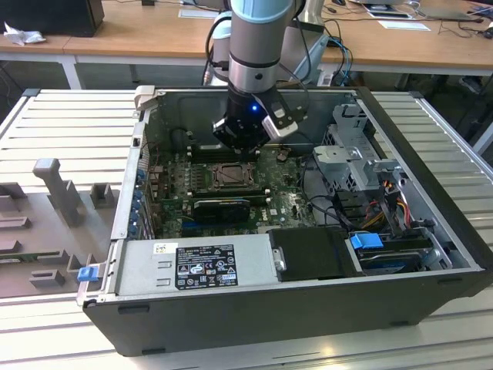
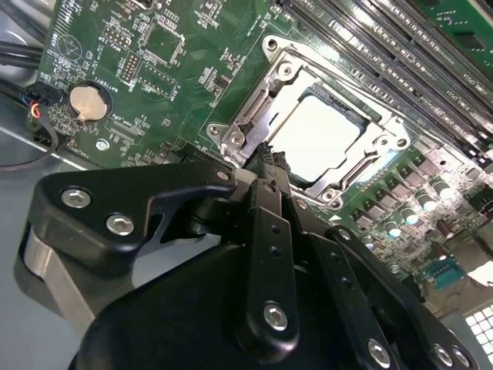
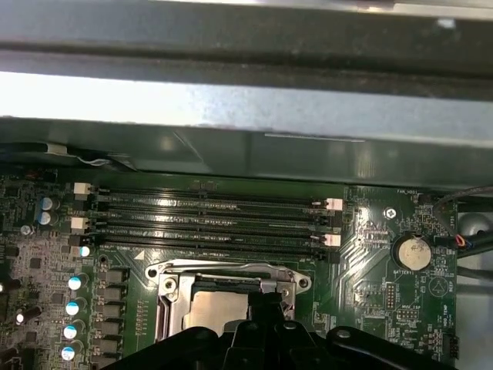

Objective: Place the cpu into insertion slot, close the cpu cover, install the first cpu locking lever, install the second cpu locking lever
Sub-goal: 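Install the second cpu locking lever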

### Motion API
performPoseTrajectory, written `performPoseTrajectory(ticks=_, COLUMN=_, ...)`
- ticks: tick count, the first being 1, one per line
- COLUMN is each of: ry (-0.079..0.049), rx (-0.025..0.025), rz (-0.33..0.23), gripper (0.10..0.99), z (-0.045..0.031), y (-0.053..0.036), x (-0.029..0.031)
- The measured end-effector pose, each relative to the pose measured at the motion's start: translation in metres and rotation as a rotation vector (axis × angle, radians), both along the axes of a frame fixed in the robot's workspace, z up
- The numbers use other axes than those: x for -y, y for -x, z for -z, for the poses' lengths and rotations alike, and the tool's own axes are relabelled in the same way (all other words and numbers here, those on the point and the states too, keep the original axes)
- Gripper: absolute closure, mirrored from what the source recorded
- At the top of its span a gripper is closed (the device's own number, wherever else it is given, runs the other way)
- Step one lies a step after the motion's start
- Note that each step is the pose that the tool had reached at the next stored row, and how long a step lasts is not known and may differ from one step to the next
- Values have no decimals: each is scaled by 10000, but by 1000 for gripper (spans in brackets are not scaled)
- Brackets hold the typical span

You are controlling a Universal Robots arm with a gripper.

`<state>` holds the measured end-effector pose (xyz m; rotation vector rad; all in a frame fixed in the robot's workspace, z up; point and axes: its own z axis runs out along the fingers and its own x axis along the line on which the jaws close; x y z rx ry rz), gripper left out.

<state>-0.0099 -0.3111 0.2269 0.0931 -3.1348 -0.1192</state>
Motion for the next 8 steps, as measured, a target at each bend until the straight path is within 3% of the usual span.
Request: performPoseTrajectory(ticks=8, ry=0, rx=0, rz=0, gripper=980, z=0, y=0, x=45)
